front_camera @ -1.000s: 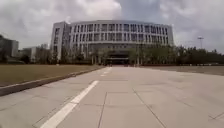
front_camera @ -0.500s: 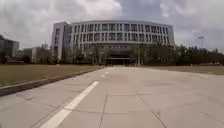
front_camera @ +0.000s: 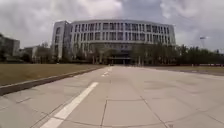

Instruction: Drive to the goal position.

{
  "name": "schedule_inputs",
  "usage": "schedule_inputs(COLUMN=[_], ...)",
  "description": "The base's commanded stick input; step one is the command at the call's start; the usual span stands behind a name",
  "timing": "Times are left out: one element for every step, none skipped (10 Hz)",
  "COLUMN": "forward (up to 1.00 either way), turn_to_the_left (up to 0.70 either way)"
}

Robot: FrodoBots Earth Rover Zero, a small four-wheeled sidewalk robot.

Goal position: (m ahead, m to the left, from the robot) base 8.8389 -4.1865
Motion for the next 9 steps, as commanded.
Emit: schedule_inputs(forward=[0.5, 0.5, 0.5, 0.5, 0.5, 0.5, 0.5, 0.5, 0.5], turn_to_the_left=[-0.02, -0.02, -0.02, -0.02, -0.02, -0.02, -0.02, -0.02, -0.02])
